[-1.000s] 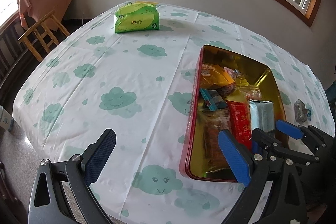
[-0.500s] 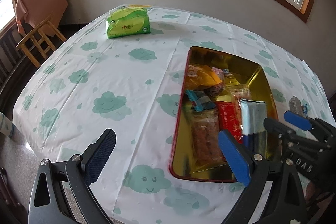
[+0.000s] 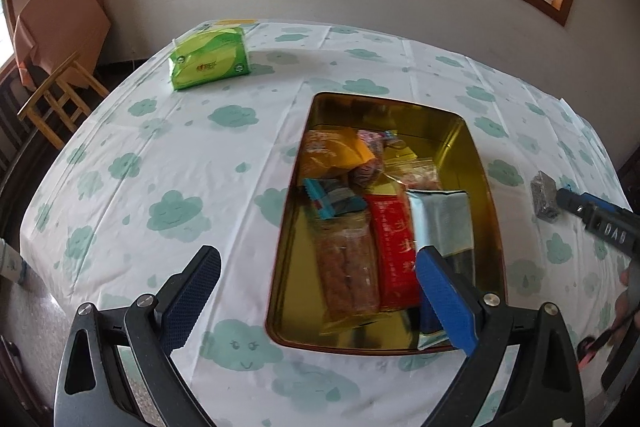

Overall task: Organize snacks
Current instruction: 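Move the right tool to the small blue-wrapped round candy and grasp it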

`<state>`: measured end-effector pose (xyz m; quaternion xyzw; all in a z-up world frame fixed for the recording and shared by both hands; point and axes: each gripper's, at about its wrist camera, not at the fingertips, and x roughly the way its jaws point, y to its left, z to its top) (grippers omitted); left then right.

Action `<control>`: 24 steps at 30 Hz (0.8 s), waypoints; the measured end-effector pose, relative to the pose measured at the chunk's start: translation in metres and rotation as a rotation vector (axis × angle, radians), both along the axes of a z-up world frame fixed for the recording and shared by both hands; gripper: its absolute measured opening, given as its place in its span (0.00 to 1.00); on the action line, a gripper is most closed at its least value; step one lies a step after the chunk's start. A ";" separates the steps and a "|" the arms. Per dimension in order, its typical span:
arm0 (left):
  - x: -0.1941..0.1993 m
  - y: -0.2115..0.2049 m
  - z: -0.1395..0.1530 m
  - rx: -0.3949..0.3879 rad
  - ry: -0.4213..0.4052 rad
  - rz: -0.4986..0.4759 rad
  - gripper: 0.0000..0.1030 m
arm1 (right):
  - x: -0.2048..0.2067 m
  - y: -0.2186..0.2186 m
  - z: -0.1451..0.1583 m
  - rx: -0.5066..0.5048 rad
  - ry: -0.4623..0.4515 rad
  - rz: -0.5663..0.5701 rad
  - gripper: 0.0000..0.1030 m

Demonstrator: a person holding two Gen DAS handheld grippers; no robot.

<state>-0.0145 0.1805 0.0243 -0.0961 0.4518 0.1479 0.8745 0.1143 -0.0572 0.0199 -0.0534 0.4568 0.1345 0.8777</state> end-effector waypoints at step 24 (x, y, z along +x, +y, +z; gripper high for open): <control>0.016 -0.020 -0.005 0.016 0.023 -0.041 0.94 | 0.083 -0.109 -0.060 0.229 0.264 -0.340 0.59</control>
